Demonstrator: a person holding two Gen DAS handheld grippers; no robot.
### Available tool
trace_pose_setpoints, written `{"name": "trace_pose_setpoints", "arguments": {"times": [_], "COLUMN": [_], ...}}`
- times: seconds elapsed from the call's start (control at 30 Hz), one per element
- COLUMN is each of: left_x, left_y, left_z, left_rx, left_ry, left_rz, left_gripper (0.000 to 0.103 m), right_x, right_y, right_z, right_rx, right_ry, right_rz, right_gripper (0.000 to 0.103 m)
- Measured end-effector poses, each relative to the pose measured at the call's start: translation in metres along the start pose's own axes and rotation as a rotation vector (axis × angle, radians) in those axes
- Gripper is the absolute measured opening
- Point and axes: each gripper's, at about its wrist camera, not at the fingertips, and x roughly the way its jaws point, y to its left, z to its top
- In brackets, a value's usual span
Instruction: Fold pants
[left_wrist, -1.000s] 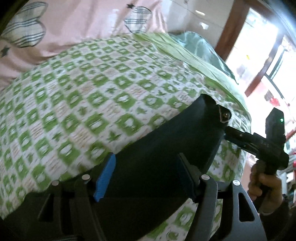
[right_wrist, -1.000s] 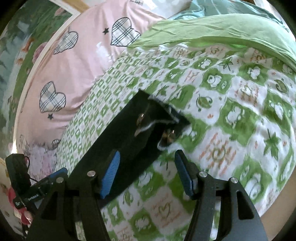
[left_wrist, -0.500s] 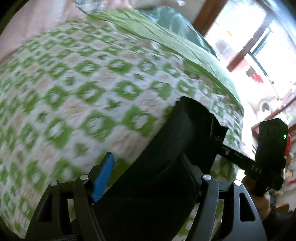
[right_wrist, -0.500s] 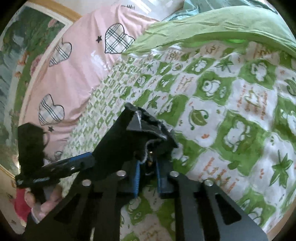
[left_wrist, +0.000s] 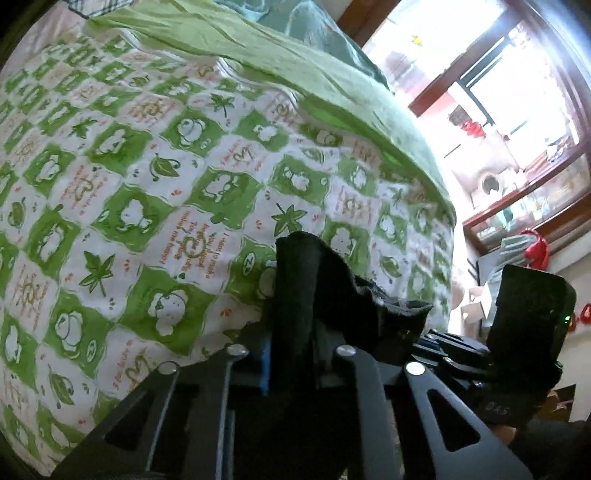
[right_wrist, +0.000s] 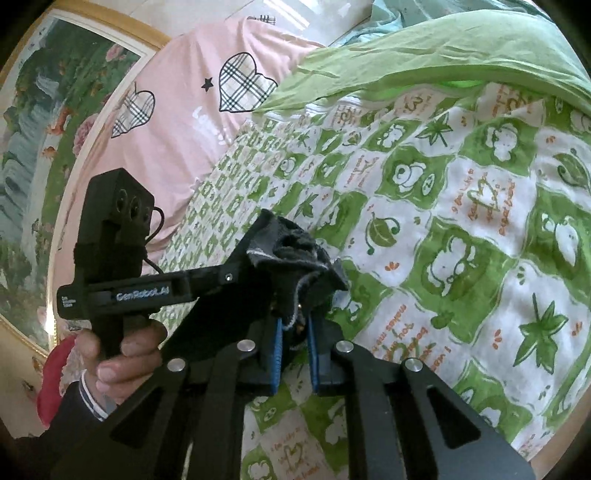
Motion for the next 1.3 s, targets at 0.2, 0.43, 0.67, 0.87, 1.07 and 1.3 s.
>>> {"name": "trace_pose_setpoints", "arguments": {"times": [0.2,0.43,0.67,0.87,1.07,1.3], "left_x": [-0.042,-0.105,-0.154,-0.171,-0.174,-0.162], "left_y": [-0.01,-0.017,-0.003,0.018,0.047,0.077], "left_z": [-0.014,-0.045,-0.089,-0.128,-0.167,-0.199], "left_rx": [0.014,0.018,-0.028,-0.081,-0.156,-0.247], "left_ry": [-0.112,-0.236,-0.329,-0.369,-0.382,-0.369], "left_rz": [-0.025,-0.024,-0.021,0.002,0.002,0.036], "left_gripper": [0.01,0.01,0.01,0.01,0.01,0.01], "right_x": [-0.013,-0.027,-0.02,0.009,0.037,0.069], "right_y": [0.019,0.055,0.104,0.131,0.142,0.147], "right_z": [0.0,-0.002,-0.02,-0.052,-0.08,-0.106], "right_rx": [-0.038,-0.098,-0.191,-0.215,-0.238,-0.258], "right_ry": [-0.024,-0.039,0.025,0.121,0.206,0.3], "right_rz": [0.065,0.203,0.382,0.464,0.472,0.447], "right_gripper": [0.013,0.013,0.013,0.013,0.013,0.013]}}
